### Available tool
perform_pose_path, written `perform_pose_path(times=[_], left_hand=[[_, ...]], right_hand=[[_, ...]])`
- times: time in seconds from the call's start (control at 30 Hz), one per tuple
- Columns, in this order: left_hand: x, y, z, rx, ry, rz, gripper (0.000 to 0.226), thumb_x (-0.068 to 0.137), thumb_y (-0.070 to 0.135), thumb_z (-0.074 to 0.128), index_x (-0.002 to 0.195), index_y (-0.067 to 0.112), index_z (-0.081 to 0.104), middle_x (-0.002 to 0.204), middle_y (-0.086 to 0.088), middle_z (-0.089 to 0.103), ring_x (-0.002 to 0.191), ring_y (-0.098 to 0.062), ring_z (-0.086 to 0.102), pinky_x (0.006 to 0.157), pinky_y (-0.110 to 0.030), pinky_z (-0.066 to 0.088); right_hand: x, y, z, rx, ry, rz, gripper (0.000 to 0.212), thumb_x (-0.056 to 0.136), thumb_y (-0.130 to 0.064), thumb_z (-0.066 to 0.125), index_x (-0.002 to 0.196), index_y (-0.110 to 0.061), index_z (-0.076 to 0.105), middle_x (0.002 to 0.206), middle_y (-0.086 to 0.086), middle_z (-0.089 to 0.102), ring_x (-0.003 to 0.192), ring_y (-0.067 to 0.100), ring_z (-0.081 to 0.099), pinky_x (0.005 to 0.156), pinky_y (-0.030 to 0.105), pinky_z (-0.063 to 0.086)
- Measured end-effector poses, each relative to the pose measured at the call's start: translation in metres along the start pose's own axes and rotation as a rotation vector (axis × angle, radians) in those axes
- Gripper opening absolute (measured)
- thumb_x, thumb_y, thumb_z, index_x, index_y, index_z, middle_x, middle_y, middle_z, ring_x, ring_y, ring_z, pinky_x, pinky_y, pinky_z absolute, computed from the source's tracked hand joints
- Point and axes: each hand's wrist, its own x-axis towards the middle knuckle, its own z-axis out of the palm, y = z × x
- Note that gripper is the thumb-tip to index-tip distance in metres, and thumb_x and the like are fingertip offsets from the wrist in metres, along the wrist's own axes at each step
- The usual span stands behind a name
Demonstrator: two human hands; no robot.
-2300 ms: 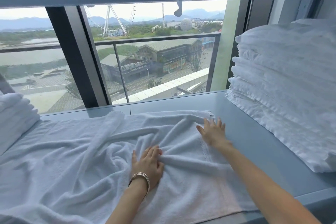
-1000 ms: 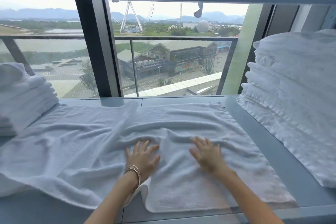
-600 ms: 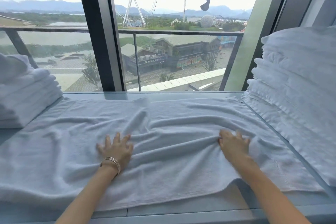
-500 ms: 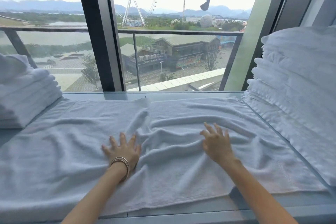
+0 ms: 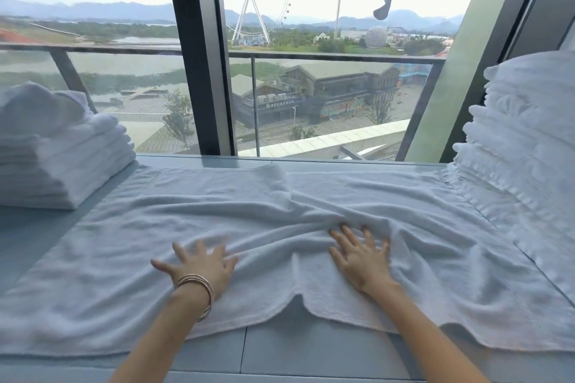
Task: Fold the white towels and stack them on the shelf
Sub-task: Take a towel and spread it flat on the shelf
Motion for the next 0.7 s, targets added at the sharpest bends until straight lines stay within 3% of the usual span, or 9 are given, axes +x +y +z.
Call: perform_pose_path(times=[0.1,0.17,0.23,0.33,0.47,0.53,0.6,0.7], left_hand=[[0.002,-0.021,0.015,-0.082,-0.014,0.015,0.057,0.089,0.068,0.009,0.141,0.053,-0.007,0.156,0.007,-0.016,0.14,-0.038,-0.017,0.097,-0.076,0.001],[0.015,-0.032,0.02,-0.097,0.045,0.062,0.058,0.088,0.07,0.012,0.141,0.055,-0.004,0.156,0.009,-0.015,0.142,-0.033,-0.016,0.1,-0.073,-0.004],[0.029,-0.039,0.02,-0.084,0.071,0.107,0.058,0.087,0.071,0.014,0.141,0.055,0.001,0.156,0.01,-0.012,0.143,-0.03,-0.012,0.104,-0.069,-0.005],[0.047,-0.047,0.016,-0.086,0.08,0.162,0.063,0.08,0.075,0.007,0.141,0.056,0.006,0.157,0.011,-0.008,0.144,-0.027,-0.009,0.107,-0.064,-0.006],[0.063,-0.053,0.011,-0.085,0.084,0.208,0.063,0.08,0.075,0.008,0.141,0.056,0.007,0.157,0.011,-0.007,0.144,-0.026,-0.009,0.108,-0.063,-0.007],[0.067,-0.055,0.009,-0.088,0.08,0.229,0.06,0.083,0.075,0.011,0.141,0.056,0.007,0.157,0.011,-0.007,0.144,-0.026,-0.009,0.108,-0.063,-0.006],[0.068,-0.057,0.008,-0.092,0.072,0.247,0.07,0.074,0.079,0.003,0.14,0.057,0.006,0.157,0.013,-0.007,0.144,-0.025,-0.009,0.108,-0.062,-0.006],[0.065,-0.065,0.01,-0.081,0.073,0.281,0.079,0.065,0.076,-0.003,0.141,0.055,0.004,0.156,0.014,-0.008,0.144,-0.023,-0.01,0.109,-0.061,-0.007]], right_hand=[[-0.004,-0.002,0.001,0.005,0.166,-0.026,0.048,0.086,-0.049,0.025,0.127,-0.036,0.047,0.143,-0.009,0.04,0.132,0.027,0.034,0.102,0.061,0.023],[-0.01,-0.009,0.006,0.027,0.305,-0.076,0.044,0.075,-0.041,0.031,0.1,-0.025,0.063,0.112,-0.002,0.063,0.106,0.029,0.056,0.088,0.057,0.039],[-0.017,-0.016,0.013,0.044,0.399,-0.103,0.029,0.071,-0.032,0.04,0.085,-0.02,0.064,0.094,0.0,0.066,0.094,0.029,0.061,0.085,0.056,0.044],[-0.023,-0.024,0.019,0.075,0.504,-0.154,0.022,0.069,-0.019,0.052,0.087,-0.016,0.064,0.096,0.003,0.065,0.099,0.029,0.06,0.088,0.055,0.045],[-0.028,-0.031,0.022,0.115,0.53,-0.269,0.041,0.065,-0.009,0.068,0.105,-0.015,0.063,0.108,0.007,0.063,0.102,0.028,0.061,0.084,0.045,0.049],[-0.032,-0.037,0.021,0.089,0.494,-0.3,0.033,0.074,-0.02,0.058,0.107,-0.018,0.064,0.107,0.002,0.065,0.098,0.023,0.063,0.08,0.04,0.052],[-0.035,-0.045,0.019,0.062,0.444,-0.281,0.036,0.079,-0.029,0.043,0.105,-0.021,0.067,0.105,0.0,0.067,0.098,0.022,0.065,0.078,0.039,0.053],[-0.039,-0.056,0.02,0.036,0.368,-0.234,0.04,0.08,-0.031,0.039,0.107,-0.021,0.067,0.107,0.002,0.068,0.103,0.025,0.064,0.08,0.041,0.053]])
